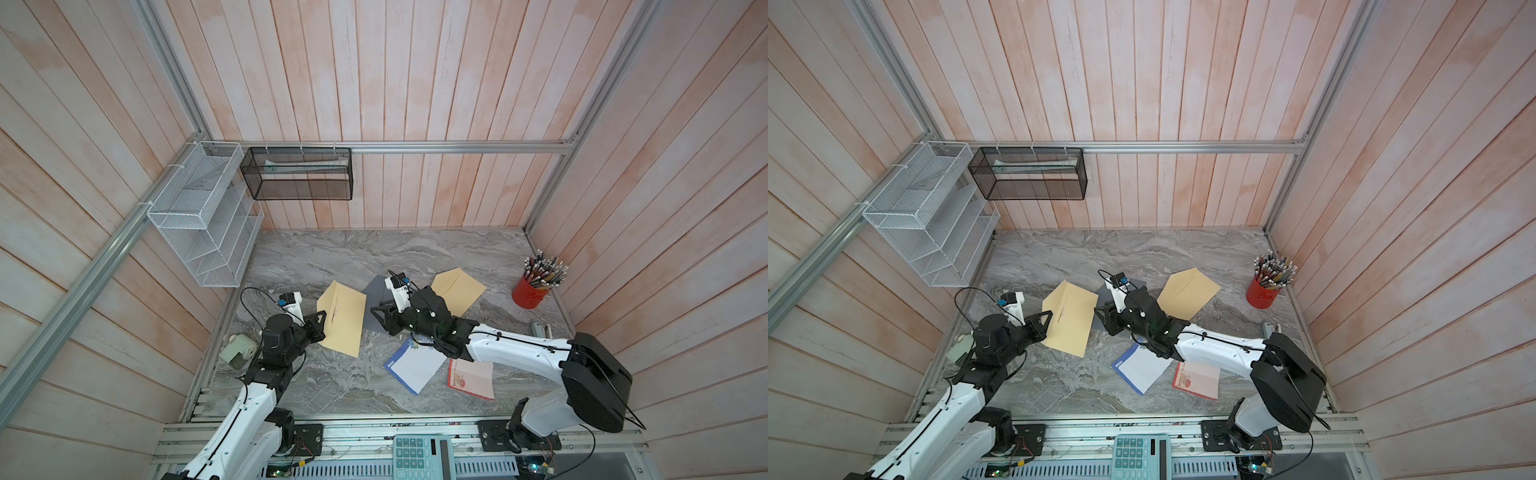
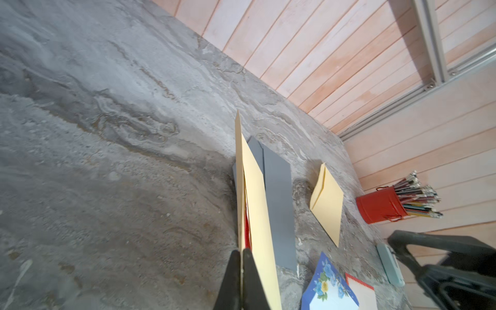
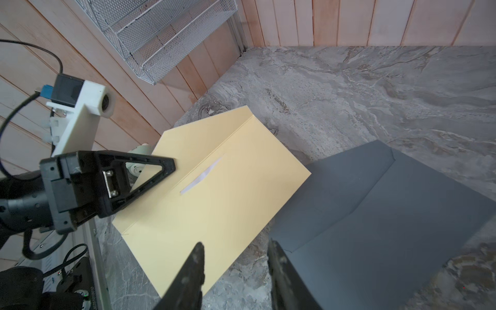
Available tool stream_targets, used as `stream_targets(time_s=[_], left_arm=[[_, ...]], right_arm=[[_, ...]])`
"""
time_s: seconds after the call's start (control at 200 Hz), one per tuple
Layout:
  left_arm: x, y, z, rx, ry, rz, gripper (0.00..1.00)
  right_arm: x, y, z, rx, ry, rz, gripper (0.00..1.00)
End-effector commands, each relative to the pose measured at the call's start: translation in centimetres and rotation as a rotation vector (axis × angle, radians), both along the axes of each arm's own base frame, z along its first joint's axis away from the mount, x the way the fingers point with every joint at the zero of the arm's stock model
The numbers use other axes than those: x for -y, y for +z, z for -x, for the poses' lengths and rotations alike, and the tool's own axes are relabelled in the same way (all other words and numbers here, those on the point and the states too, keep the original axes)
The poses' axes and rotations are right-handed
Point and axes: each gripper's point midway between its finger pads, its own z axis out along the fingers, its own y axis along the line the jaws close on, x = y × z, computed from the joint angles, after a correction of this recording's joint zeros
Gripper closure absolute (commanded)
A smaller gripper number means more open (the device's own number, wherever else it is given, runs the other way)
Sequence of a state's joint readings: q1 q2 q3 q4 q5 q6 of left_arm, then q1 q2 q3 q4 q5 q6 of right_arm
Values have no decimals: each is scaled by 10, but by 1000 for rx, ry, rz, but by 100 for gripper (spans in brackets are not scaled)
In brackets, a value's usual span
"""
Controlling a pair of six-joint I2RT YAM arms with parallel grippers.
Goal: Fold the letter paper in half and place it into the envelope
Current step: Fold the envelope flap on the envelope.
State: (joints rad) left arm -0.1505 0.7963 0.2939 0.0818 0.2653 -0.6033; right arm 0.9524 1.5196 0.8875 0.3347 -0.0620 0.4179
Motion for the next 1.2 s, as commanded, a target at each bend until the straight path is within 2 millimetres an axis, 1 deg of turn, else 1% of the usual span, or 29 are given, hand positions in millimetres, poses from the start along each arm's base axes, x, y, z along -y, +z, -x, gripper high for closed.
stream_targets(time_s=[0.0, 0.085, 0.285, 0.34, 0.455, 0.545, 0.735, 0.82, 1.045, 1.195], left_arm=[[-12, -19, -1, -63, 74, -3, 100], [-18, -31, -1, -104, 104, -8, 100], [-38, -52, 4, -134, 218, -8, 100], [-40, -58, 7, -137, 228, 1, 100], [-45, -62, 7, -134, 253, 14, 100], [-43, -65, 5, -150, 245, 24, 100], [-39, -72, 2, -168, 239, 51, 100], [-37, -74, -1, -182, 232, 66, 100], [-37, -79, -3, -195, 248, 89, 100], [-27, -80, -3, -209, 208, 132, 100]], right_arm=[[-23, 13, 2, 14, 51, -49, 61], [-35, 5, 1, -8, 75, -49, 63], [-67, -27, 3, -85, 142, -26, 69], [-76, -36, 4, -104, 160, -18, 69], [-89, -52, 4, -128, 188, 9, 71], [-95, -64, 2, -145, 199, 26, 72], [-101, -88, -1, -186, 204, 86, 74], [-100, -99, -4, -211, 195, 95, 74], [-94, -128, -10, -272, 181, 132, 77], [-88, -147, -14, -326, 161, 148, 80]])
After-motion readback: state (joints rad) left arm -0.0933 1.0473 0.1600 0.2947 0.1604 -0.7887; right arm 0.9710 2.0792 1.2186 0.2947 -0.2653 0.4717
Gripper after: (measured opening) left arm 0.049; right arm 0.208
